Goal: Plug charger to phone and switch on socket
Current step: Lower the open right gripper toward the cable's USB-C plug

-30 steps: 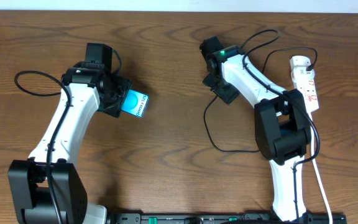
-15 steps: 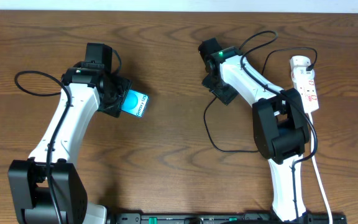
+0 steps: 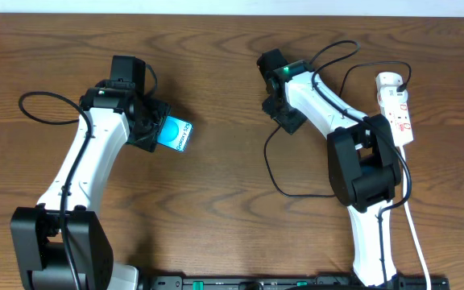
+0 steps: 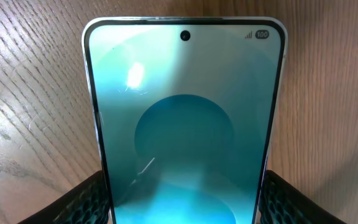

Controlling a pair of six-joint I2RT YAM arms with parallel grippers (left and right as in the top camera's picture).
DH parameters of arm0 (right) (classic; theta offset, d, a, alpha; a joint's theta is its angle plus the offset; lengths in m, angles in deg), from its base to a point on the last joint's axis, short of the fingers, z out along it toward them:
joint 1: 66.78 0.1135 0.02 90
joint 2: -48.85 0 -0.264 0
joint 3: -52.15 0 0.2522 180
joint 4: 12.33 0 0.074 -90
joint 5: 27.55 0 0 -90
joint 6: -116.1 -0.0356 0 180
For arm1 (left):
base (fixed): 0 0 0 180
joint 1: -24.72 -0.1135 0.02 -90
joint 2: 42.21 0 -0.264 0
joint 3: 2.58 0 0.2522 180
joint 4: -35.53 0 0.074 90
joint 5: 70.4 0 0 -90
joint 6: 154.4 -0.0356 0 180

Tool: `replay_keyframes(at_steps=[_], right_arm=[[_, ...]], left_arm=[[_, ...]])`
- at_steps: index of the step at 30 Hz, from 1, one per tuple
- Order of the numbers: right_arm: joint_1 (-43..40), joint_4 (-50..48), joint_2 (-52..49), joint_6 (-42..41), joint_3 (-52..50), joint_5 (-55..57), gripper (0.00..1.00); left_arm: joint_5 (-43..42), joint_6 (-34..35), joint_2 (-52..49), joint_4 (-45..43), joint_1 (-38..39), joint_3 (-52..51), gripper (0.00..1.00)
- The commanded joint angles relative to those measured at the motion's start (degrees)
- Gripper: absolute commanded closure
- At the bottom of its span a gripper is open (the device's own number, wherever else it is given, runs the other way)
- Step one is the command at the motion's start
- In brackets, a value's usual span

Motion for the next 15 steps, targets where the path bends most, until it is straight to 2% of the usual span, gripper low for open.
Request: replay_keyframes(at_steps=[1, 15], right_arm=[[0.61, 0.09, -1.36, -0.28, -0.15, 0.04, 0.48], [0.61, 0.09, -1.36, -0.28, -0.15, 0.04, 0.59]], left_arm=[[-0.07, -0.98, -0.02, 0.13, -0.02, -0.11, 0.93], [-0.09, -1.01, -0.02, 0.15, -0.02, -0.11, 0.93]])
